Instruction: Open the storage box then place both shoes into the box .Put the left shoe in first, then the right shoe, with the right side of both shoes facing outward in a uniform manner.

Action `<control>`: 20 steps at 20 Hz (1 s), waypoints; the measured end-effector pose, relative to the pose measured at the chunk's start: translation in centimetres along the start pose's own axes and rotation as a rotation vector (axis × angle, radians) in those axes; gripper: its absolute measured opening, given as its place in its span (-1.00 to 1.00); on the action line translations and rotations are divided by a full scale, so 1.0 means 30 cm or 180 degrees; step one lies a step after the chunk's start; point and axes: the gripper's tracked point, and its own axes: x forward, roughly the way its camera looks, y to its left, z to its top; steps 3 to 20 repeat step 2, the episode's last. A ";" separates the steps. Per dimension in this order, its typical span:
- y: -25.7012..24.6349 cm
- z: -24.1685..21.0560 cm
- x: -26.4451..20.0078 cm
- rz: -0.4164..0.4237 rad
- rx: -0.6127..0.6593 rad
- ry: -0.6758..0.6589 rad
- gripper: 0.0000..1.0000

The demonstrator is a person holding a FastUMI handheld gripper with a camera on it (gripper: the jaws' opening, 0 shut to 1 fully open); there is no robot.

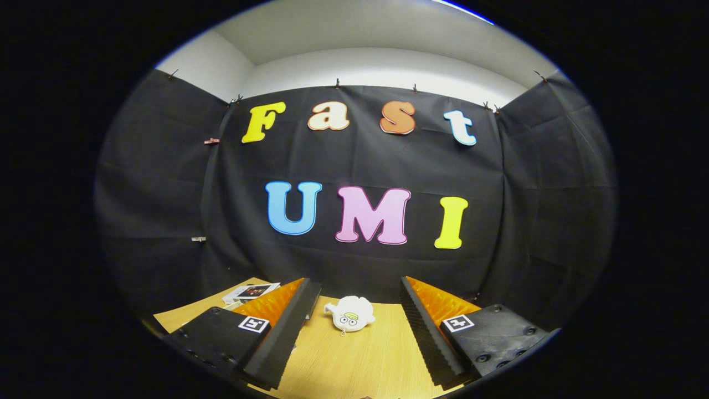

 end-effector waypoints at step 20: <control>-0.049 -0.043 -0.013 -0.0039 0.0067 0.0053 0.95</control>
